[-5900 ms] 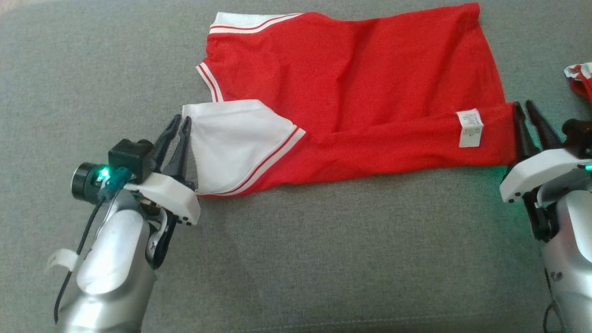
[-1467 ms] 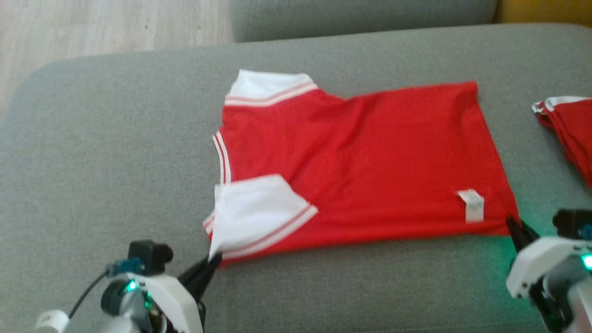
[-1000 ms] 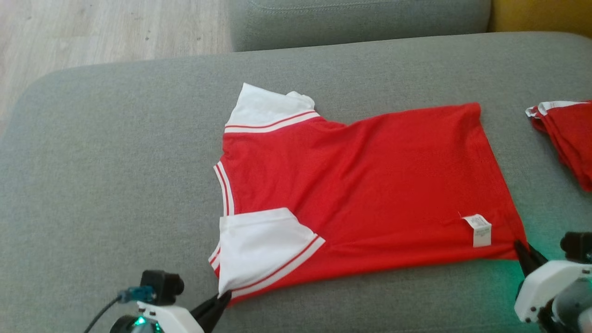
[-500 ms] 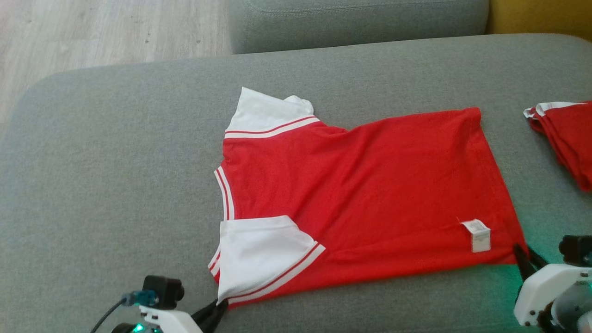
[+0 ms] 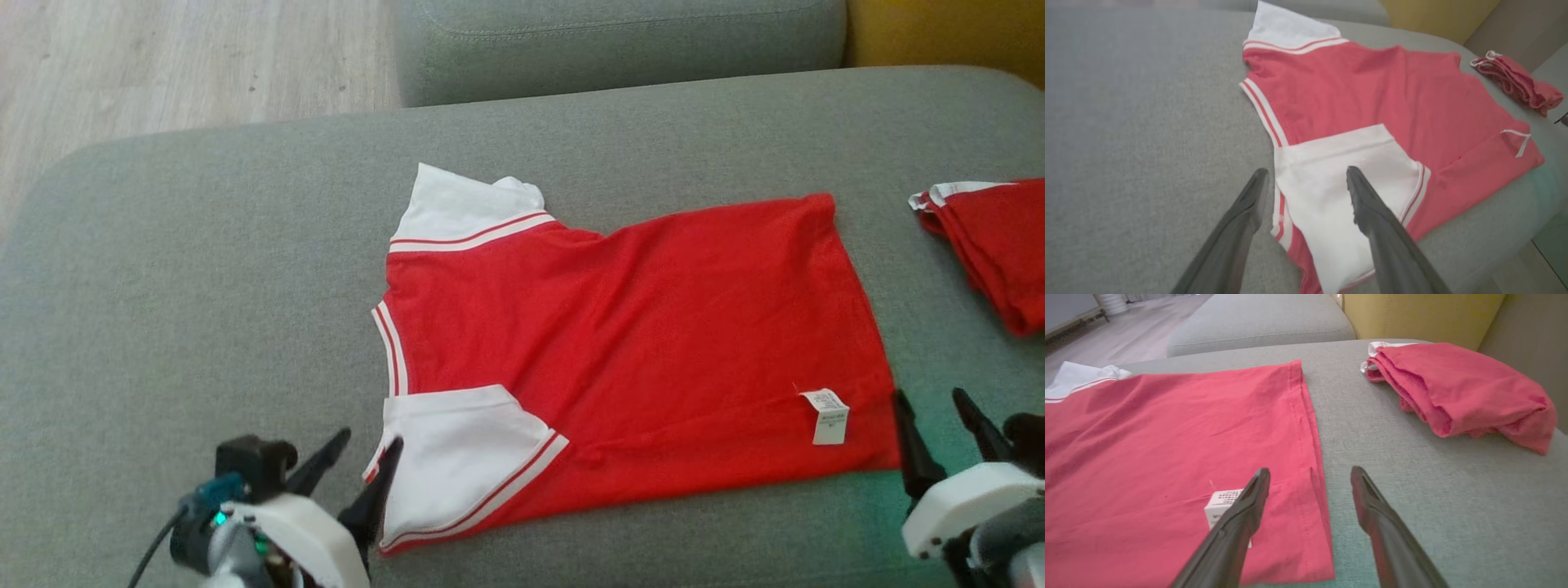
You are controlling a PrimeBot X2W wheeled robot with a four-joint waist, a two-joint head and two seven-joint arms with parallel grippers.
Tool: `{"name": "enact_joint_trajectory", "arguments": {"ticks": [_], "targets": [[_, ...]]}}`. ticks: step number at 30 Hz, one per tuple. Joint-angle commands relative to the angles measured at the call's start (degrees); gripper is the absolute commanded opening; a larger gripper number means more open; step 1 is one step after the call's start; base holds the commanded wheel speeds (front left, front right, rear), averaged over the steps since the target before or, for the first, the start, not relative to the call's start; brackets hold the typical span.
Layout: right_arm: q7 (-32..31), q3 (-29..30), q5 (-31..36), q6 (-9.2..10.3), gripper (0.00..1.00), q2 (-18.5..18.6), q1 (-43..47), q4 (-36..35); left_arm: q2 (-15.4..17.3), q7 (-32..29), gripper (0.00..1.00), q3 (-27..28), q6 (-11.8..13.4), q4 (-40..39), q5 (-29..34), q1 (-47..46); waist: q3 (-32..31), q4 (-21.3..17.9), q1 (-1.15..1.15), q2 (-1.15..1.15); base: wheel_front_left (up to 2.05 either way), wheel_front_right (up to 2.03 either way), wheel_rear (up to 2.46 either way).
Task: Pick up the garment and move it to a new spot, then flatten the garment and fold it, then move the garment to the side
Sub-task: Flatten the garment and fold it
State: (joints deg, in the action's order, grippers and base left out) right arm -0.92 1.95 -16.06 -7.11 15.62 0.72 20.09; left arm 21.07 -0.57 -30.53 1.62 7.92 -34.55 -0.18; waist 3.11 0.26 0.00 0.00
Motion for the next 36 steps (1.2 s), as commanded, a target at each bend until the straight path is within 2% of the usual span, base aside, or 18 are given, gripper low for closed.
{"name": "enact_joint_trajectory", "arguments": {"ticks": [1, 7, 14, 20, 25, 31, 36], "targets": [[1.45, -1.22, 0.14, -0.37, 1.0, 0.6, -1.08, -1.4, 0.42, 1.51, 1.0, 3.1, 0.87, -1.99, 0.76, -3.94, -0.14, -0.31, 0.0, 0.0, 0.0, 0.0, 0.0], [5.67, -3.04, 0.48, -0.37, 1.0, -1.09, -2.25, -0.5, -1.63, 4.64, 1.0, 5.49, 2.89, -2.32, -0.43, -4.88, -0.69, -1.93, 0.0, 0.0, 0.0, 0.0, 0.0], [14.32, -5.6, 0.23, -0.37, 1.0, -1.63, -3.19, -1.73, -3.22, 11.67, 1.0, 7.19, 5.76, -3.09, 1.39, -3.33, -1.12, -2.52, 0.0, 0.0, 0.0, 0.0, 0.0], [15.82, -5.53, 0.88, -0.37, 1.0, -2.62, -2.51, -2.88, -4.44, 14.64, 1.0, 7.91, 7.35, -3.06, 4.0, -1.96, -1.81, -2.12, 0.0, 0.0, 0.0, 0.0, 0.0], [15.89, -3.94, 2.25, -0.37, 1.0, -3.96, -1.11, -7.82, -5.38, 15.46, 1.0, 9.09, 8.3, -4.31, 7.32, -0.36, -2.33, -1.82, 0.0, 0.0, 0.0, 0.0, 0.0], [15.9, -3.52, 3.11, -0.37, 1.0, -5.43, 0.89, -10.34, -7.24, 15.54, 1.0, 11.83, 7.4, -6.87, 11.43, 1.47, -2.78, -1.97, 0.0, 0.0, 0.0, 0.0, 0.0], [15.91, -3.7, 3.06, -0.37, 1.0, -5.87, 1.83, -10.73, -8.51, 15.55, 1.0, 12.89, 5.01, -6.17, 12.95, 1.88, -2.88, -2.16, 0.0, 0.0, 0.0, 0.0, 0.0]]}}
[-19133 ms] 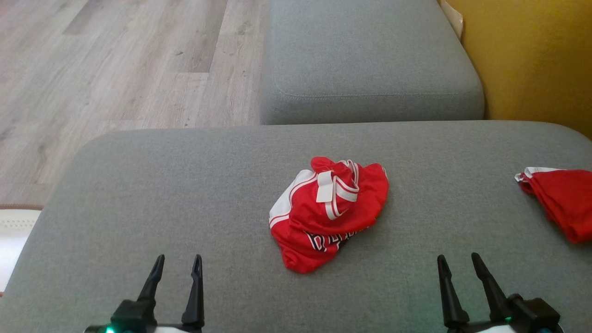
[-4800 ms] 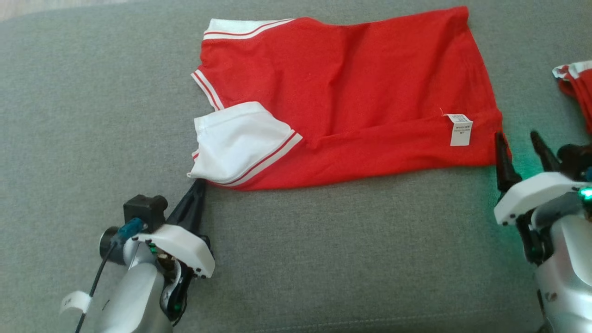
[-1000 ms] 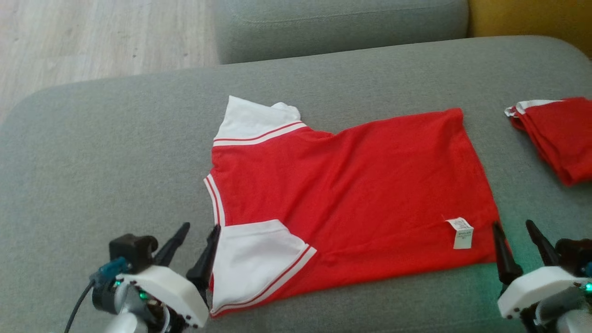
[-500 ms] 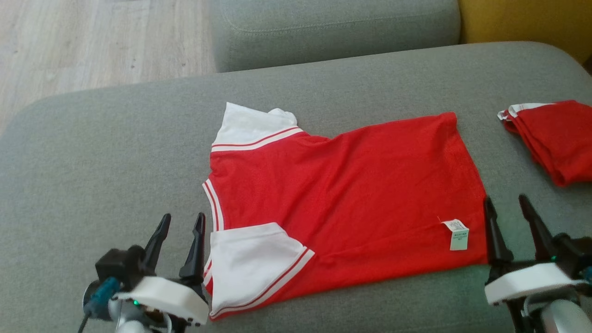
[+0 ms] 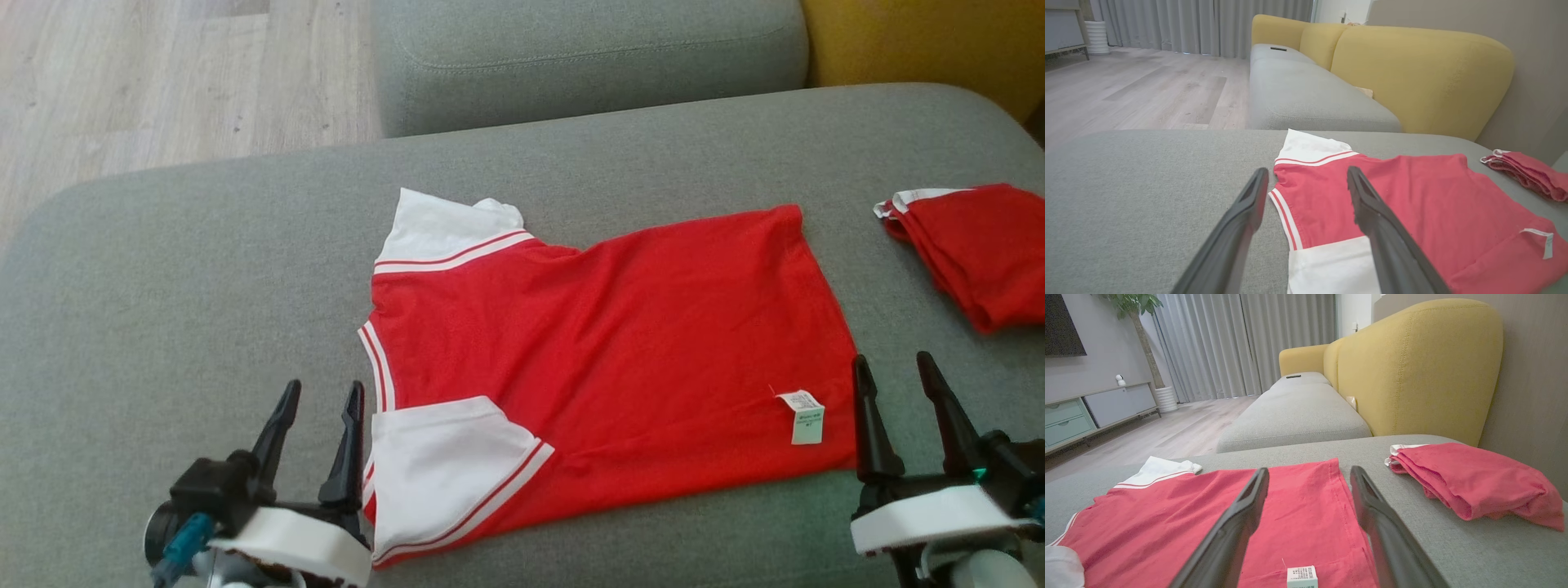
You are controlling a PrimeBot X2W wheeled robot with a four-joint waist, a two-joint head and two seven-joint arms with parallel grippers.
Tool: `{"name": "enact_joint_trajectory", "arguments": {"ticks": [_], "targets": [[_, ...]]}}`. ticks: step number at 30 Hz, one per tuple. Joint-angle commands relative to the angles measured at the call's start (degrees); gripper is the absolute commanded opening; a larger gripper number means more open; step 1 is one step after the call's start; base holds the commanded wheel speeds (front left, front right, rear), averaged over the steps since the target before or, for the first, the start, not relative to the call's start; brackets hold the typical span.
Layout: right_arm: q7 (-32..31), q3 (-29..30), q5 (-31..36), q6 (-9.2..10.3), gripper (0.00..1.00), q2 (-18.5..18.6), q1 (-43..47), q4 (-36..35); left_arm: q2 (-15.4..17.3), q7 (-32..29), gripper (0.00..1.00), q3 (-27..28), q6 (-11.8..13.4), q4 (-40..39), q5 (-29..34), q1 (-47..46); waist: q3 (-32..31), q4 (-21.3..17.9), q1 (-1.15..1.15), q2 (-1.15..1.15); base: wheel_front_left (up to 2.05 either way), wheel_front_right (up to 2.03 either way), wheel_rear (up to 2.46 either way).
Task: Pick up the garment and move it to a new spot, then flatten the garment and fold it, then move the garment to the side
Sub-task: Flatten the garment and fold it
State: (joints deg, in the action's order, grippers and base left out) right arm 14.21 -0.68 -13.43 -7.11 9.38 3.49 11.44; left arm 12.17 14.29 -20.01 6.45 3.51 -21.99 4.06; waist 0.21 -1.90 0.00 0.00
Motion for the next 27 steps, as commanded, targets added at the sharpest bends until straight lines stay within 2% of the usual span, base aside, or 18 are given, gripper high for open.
{"name": "enact_joint_trajectory", "arguments": {"ticks": [1, 4, 7, 11, 13, 19, 27], "targets": [[0.78, -1.13, 0.43, -0.37, 1.0, 0.36, -0.85, -2.1, 0.51, 0.7, 1.0, 2.36, -0.46, -1.24, 0.68, -2.93, 0.08, 0.01, 0.0, 0.0, 0.0, 0.0, 0.0], [0.78, -1.56, 0.38, -0.37, 1.0, 0.61, -0.92, -2.15, 1.86, -0.47, 1.0, 1.62, -3.14, 1.16, 0.83, -7.1, 0.97, 0.07, 0.0, 0.0, 0.0, 0.0, 0.0], [0.78, -2.07, 0.42, -0.37, 1.0, 1.07, -1.77, -2.32, 3.9, -4.73, 1.0, 0.82, -6.4, 3.19, 0.95, -14.71, 2.67, -0.16, 0.0, 0.0, 0.0, 0.0, 0.0], [0.78, -2.59, 0.44, -0.37, 1.0, 1.9, -3.84, -2.82, 6.29, -12.84, 1.0, -0.65, -11.0, 7.62, 0.32, -27.44, 5.98, -0.86, 0.0, 0.0, 0.0, 0.0, 0.0], [0.78, -3.01, 0.4, -0.37, 1.0, 2.38, -5.01, -2.89, 6.8, -17.36, 1.0, -1.61, -12.38, 11.2, -0.79, -34.28, 7.9, -1.42, 0.0, 0.0, 0.0, 0.0, 0.0], [0.78, -5.4, 0.22, -0.37, 1.0, 3.14, -9.35, -3.39, 8.08, -30.8, 1.0, -5.07, -13.81, 26.22, -5.08, -53.12, 14.26, -4.82, 0.0, 0.0, 0.0, 0.0, 0.0], [0.79, -7.39, 0.02, -0.37, 1.0, 2.99, -14.01, -3.74, 9.47, -39.67, 1.0, -9.52, -13.92, 42.61, -7.94, -68.39, 21.84, -9.55, 0.0, 0.0, 0.0, 0.0, 0.0]]}}
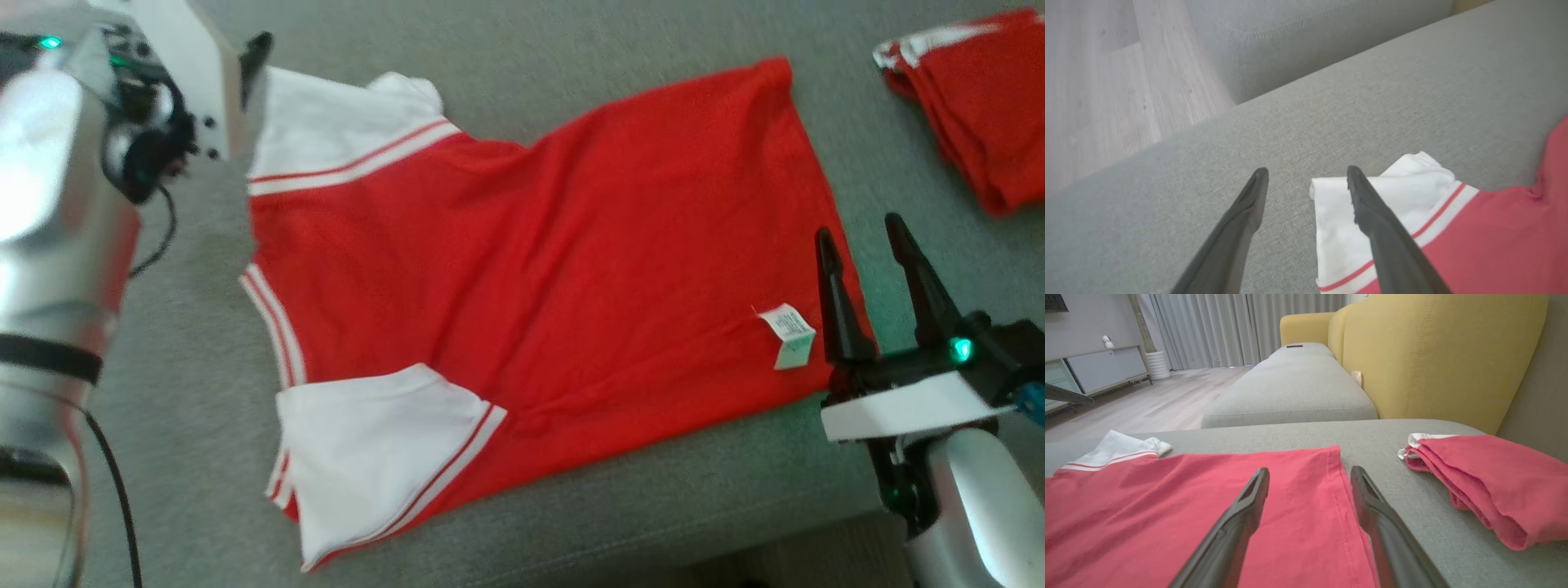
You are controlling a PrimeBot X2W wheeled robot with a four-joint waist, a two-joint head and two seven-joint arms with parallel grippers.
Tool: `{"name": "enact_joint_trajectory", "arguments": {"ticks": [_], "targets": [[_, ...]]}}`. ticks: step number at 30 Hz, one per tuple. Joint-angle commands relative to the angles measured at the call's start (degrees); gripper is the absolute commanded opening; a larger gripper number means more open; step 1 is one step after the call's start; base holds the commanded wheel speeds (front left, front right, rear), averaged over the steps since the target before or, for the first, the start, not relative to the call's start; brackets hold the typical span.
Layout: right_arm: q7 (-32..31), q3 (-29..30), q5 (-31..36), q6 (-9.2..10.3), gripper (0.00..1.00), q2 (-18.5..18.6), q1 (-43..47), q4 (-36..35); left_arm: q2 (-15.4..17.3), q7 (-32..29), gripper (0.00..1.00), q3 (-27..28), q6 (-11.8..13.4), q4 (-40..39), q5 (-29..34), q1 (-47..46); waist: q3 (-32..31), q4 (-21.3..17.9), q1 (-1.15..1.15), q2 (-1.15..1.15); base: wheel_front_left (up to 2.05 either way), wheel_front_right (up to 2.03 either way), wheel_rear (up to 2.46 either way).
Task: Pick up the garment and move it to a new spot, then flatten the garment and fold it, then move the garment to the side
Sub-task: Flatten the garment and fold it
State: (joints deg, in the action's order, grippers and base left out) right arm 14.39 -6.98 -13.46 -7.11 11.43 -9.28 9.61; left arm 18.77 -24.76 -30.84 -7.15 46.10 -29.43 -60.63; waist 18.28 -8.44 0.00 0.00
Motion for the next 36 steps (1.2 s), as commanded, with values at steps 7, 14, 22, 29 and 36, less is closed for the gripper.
{"name": "enact_joint_trajectory", "arguments": {"ticks": [7, 14, 22, 29, 36], "targets": [[0.61, -1.73, 0.06, -0.37, 1.0, 0.34, -3.22, -2.27, 4.12, 0.05, 1.0, -0.74, -0.33, 7.05, -0.16, -10.4, 7.95, -5.32, 0.0, 0.0, 0.0, 0.0, 0.0], [0.61, -2.1, 0.3, -0.37, 1.0, -0.5, -4.35, -2.08, 4.02, -1.08, 1.0, -4.83, -0.33, 12.36, -0.5, -13.78, 9.87, -6.29, 0.0, 0.0, 0.0, 0.0, 0.0], [0.61, -0.43, 0.78, -0.37, 1.0, -0.93, -3.32, -1.89, 4.74, -10.45, 1.0, -14.73, -0.34, 7.45, -6.13, -12.85, 8.41, -4.27, 0.0, 0.0, 0.0, 0.0, 0.0], [0.61, -0.22, 1.02, -0.37, 1.0, -1.34, -2.69, -1.99, 8.96, -11.85, 1.0, -19.8, -0.34, -1.31, -10.44, -11.41, 8.15, -2.53, 0.0, 0.0, 0.0, 0.0, 0.0], [0.61, -0.27, 1.17, -0.37, 1.0, -1.28, -2.87, -2.12, 12.03, -12.26, 1.0, -21.76, -0.34, -6.58, -12.44, -9.27, 8.53, -1.71, 0.0, 0.0, 0.0, 0.0, 0.0]]}}
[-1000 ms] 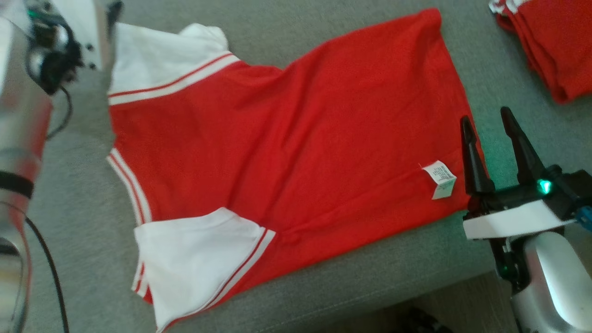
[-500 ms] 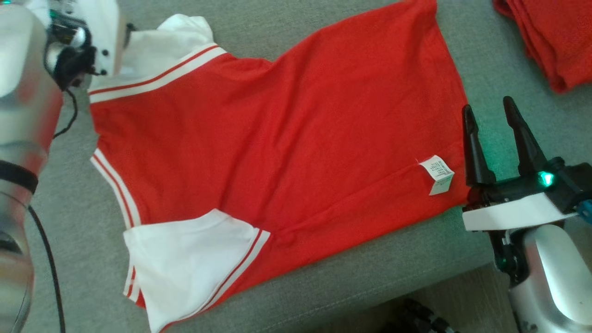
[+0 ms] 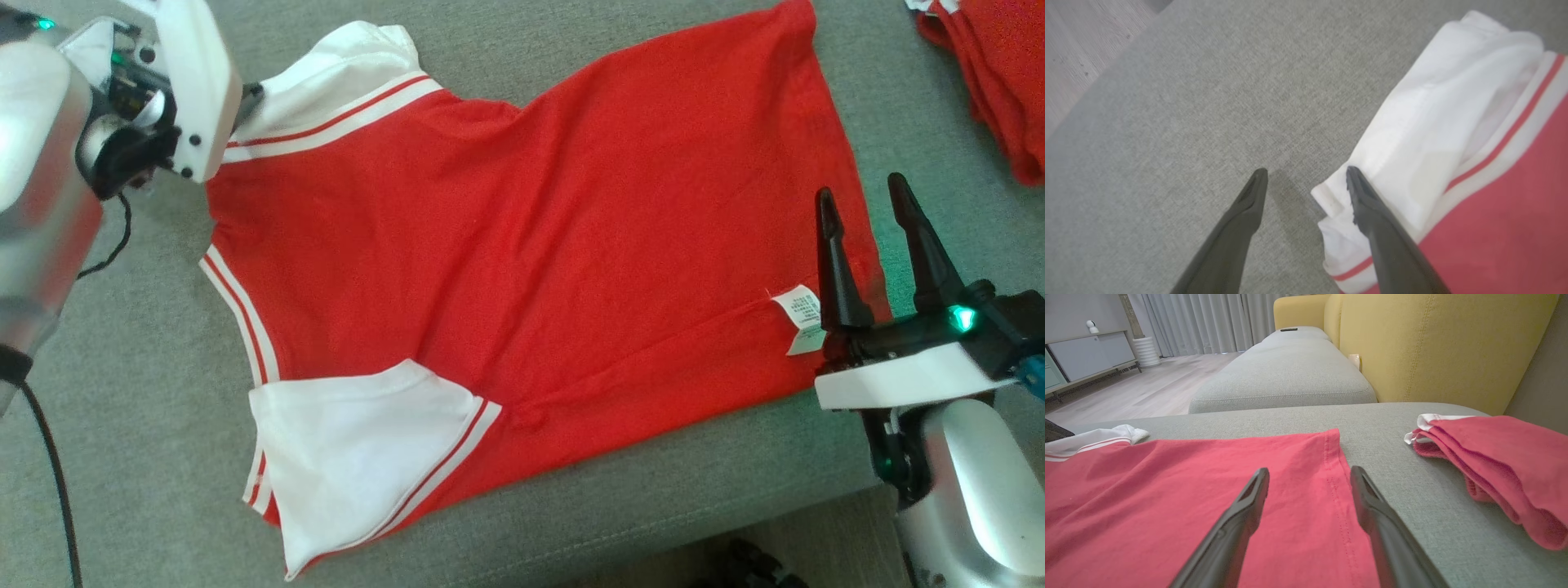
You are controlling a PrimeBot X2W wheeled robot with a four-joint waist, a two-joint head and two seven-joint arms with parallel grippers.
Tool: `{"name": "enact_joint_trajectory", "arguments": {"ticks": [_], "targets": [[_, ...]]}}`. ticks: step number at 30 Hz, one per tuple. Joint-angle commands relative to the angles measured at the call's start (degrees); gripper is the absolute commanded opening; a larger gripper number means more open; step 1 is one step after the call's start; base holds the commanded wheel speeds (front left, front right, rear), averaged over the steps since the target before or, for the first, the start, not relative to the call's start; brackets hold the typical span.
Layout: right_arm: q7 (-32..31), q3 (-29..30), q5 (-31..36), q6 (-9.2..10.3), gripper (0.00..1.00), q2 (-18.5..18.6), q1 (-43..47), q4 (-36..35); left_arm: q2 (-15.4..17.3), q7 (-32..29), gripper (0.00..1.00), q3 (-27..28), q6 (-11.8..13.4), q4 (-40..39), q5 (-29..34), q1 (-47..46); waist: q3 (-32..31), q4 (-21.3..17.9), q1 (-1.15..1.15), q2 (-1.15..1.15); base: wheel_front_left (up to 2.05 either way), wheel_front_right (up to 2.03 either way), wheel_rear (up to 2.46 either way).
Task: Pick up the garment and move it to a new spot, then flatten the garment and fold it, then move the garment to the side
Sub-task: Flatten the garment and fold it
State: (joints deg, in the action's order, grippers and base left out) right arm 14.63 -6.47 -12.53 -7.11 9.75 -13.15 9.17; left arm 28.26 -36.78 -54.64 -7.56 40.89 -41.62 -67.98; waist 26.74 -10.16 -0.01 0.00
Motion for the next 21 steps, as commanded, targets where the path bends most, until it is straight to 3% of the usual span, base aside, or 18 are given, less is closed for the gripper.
{"name": "enact_joint_trajectory", "arguments": {"ticks": [1, 16, 17, 18, 19, 21], "targets": [[0.37, -0.85, 0.24, -0.37, 1.0, 0.4, 0.91, -1.71, 2.75, -0.4, 1.0, 1.99, 0.08, -1.56, -0.44, -1.64, 0.18, 0.03, 0.01, 0.0, 0.0, 0.0, 0.0], [0.37, -0.55, 0.07, -0.37, 1.0, 0.33, 0.95, -1.95, 4.44, -1.83, 1.0, 1.42, 0.44, -5.21, -2.86, 2.55, 0.39, 0.17, 0.01, 0.0, 0.0, 0.0, 0.0], [0.37, -0.54, 0.04, -0.37, 1.0, 0.31, 0.98, -2.0, 4.65, -1.84, 0.82, 1.25, 0.42, -5.68, -2.86, 2.73, 0.41, 0.2, 0.01, 0.0, 0.0, 0.0, 0.0], [0.37, -0.54, 0.01, -0.37, 1.0, 0.31, 0.99, -2.06, 4.87, -1.69, 0.5, 1.11, 0.42, -6.03, -2.76, 2.89, 0.44, 0.21, 0.01, 0.0, 0.0, 0.0, 0.0], [0.37, -0.54, 0.0, -0.37, 1.0, 0.32, 0.99, -2.11, 5.08, -1.77, 0.03, 0.87, 0.4, -6.26, -2.71, 3.13, 0.45, 0.24, 0.01, 0.0, 0.0, 0.0, 0.0], [0.37, -0.54, 0.0, -0.37, 1.0, 0.29, 0.92, -2.19, 5.36, -1.67, 0.0, 0.63, 0.37, -6.64, -2.86, 3.52, 0.49, 0.26, 0.01, 0.0, 0.0, 0.0, 0.0]]}}
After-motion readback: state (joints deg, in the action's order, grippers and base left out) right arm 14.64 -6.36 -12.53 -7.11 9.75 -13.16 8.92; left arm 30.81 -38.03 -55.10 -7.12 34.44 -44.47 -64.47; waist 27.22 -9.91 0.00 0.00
